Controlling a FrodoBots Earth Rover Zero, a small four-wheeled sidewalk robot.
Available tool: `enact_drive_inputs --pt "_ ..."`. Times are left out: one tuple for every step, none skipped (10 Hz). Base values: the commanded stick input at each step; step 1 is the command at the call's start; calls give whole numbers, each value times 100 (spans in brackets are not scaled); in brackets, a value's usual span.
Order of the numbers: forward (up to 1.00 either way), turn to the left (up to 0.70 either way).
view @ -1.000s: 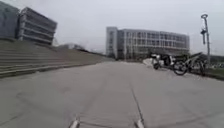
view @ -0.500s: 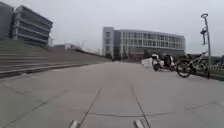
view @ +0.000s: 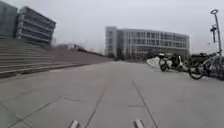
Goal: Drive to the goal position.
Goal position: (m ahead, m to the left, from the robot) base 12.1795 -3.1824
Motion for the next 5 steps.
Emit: enact_drive_inputs --pt "100 -30" --pt "100 -40" --pt "100 -40" --pt "100 -40" --pt "100 -35"
